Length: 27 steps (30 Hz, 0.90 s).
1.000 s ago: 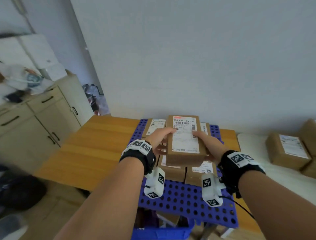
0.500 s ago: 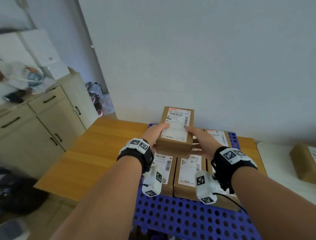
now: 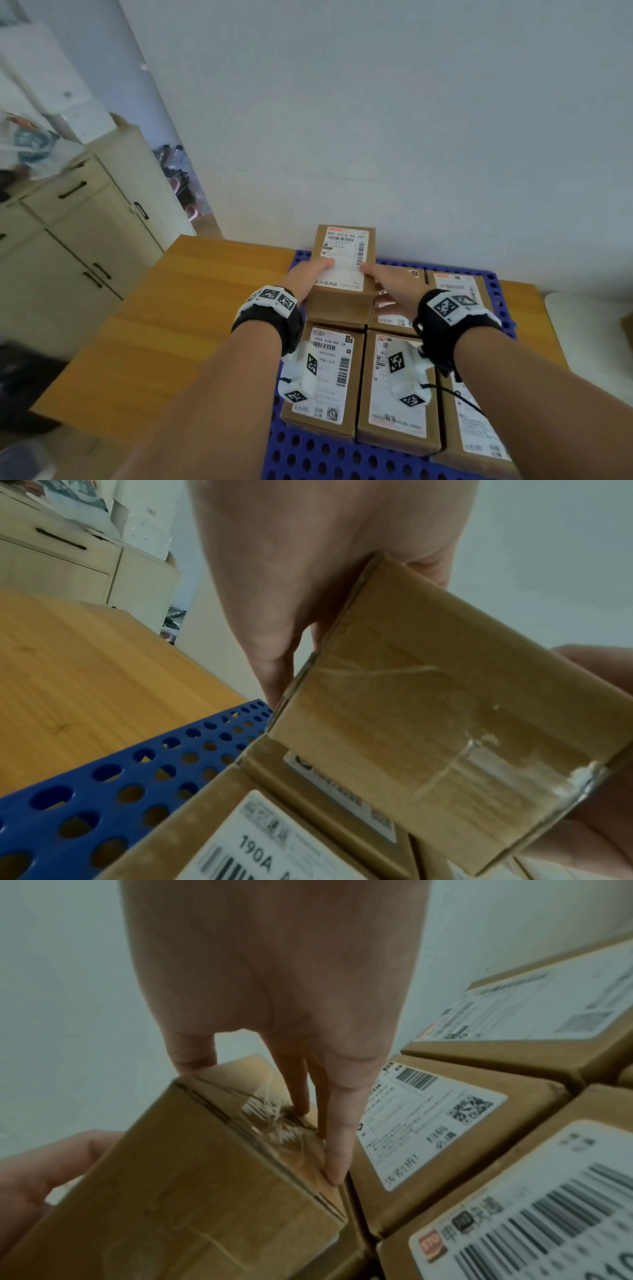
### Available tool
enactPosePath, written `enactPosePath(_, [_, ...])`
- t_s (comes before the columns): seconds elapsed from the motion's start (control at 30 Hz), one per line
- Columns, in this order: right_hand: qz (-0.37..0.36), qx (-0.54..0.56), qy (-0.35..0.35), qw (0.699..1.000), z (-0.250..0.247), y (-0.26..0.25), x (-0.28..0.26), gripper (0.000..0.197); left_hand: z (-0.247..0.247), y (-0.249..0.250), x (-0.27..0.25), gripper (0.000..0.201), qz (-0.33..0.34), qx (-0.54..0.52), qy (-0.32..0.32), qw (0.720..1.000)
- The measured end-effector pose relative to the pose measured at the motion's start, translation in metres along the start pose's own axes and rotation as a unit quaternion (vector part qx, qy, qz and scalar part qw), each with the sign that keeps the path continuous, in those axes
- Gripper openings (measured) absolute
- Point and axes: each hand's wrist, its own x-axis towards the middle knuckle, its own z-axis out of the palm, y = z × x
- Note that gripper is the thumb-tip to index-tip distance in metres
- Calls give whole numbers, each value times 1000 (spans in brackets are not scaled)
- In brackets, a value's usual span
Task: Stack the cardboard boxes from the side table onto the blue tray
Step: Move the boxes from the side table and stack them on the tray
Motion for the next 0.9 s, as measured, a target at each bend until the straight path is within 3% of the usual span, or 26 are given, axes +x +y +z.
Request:
enactPosePath(0.17, [5,-11,1,1000,2,4,9,34,0,-6,13,23,9,44,-15,999])
enactPosePath(0.4, [3,-30,16,999,1,7,15,37,-5,-9,28,44,-9,74,-7,997])
enactPosePath(0.57, [4,-36,25,999,5,6,14,33,-8,-7,23,21,-16,104,-3,994])
enactPosePath(0.67, [-2,-40,33,999,6,7,12,33,-7,-8,23,21,-16,109,-3,994])
enactPosePath(0.8, [-14,-52,54,997,7,6,8,36,-7,-6,20,40,-12,118,-11,993])
enactPosePath(0.9, [-42,-116,121,985,3,3,2,42,-10,-8,32,91,13,132,23,991])
